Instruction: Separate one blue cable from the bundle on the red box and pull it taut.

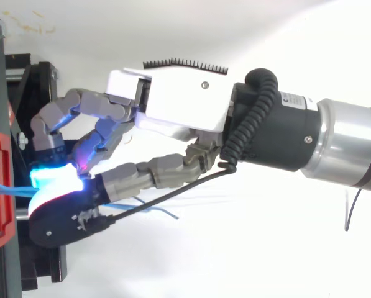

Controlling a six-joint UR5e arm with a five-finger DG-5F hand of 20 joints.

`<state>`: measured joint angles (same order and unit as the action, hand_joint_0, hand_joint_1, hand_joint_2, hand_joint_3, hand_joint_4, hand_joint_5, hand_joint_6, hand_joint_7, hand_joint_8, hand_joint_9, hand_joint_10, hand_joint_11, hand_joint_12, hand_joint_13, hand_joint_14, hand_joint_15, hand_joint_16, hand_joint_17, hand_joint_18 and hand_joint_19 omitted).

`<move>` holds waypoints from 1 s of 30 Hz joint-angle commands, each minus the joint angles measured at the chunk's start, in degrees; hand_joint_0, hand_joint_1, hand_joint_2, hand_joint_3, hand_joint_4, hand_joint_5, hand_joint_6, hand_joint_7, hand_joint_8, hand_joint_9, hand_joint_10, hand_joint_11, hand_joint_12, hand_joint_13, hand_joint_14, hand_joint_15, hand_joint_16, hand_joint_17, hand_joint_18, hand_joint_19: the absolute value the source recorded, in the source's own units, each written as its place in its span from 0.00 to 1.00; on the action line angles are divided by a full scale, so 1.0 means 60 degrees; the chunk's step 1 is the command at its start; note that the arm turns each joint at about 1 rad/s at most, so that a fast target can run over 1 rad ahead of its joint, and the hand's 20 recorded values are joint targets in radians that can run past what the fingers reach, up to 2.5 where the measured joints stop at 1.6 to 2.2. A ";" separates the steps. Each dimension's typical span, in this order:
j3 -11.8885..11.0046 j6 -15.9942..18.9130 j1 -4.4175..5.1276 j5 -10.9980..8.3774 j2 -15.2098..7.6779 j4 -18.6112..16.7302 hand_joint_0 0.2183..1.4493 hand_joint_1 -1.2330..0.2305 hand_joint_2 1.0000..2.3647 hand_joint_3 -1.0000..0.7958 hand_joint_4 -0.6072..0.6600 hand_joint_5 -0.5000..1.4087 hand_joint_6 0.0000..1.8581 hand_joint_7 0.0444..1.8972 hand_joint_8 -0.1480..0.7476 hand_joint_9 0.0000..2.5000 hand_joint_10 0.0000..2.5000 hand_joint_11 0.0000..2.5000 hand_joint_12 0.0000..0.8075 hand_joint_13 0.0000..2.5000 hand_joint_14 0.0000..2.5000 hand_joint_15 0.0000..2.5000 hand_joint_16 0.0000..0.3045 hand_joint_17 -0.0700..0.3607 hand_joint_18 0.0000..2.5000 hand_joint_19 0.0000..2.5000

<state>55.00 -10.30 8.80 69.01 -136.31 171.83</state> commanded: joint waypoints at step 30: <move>0.0003 0.0047 -0.0002 -0.0002 -0.0001 -0.0001 0.39 0.24 0.00 0.28 0.34 0.17 0.49 0.52 0.46 0.44 0.01 0.28 0.44 0.39 0.01 0.18 0.12 0.35 0.35 0.16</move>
<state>55.01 -10.02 8.79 69.02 -136.31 171.83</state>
